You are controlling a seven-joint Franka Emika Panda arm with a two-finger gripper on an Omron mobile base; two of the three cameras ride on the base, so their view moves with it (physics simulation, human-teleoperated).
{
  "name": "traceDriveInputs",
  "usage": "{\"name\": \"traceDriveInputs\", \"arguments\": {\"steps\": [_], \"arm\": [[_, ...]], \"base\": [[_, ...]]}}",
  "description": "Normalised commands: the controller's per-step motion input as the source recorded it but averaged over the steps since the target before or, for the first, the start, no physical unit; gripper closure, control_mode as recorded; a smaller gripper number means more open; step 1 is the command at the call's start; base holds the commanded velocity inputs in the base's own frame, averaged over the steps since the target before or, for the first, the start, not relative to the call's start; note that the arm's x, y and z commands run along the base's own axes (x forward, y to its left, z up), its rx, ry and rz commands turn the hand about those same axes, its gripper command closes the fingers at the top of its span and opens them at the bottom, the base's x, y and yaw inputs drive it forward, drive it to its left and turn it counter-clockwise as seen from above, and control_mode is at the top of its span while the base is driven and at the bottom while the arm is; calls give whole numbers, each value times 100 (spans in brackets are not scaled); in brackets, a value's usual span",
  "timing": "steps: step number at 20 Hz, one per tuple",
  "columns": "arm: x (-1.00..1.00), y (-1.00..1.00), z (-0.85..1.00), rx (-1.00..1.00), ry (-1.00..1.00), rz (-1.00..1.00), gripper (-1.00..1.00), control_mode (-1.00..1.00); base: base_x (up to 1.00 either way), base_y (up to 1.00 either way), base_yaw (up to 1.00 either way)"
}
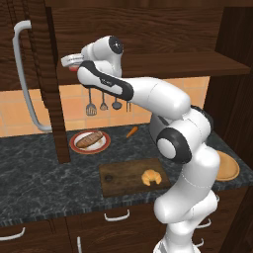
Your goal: From the different types of pastries on the counter, select a croissant and place it on the cutting board. Then retrieve a jar of jam from the cabinet and place it alongside the croissant on the cutting board.
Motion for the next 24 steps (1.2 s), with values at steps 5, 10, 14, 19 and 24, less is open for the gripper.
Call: {"name": "traceDriveInputs", "arguments": {"steps": [5,10,14,19,24], "arm": [[8,9,-4,0,0,0,-100,-100],[3,11,-11,0,0,0,-100,-100],[1,18,-19,0,0,0,100,-100],[1,5,-1,0,0,0,100,-100],[0,0,0,0,0,0,100,-100]], "base": [[0,0,0],[0,0,0],[0,0,0],[0,0,0],[0,0,0]]}}
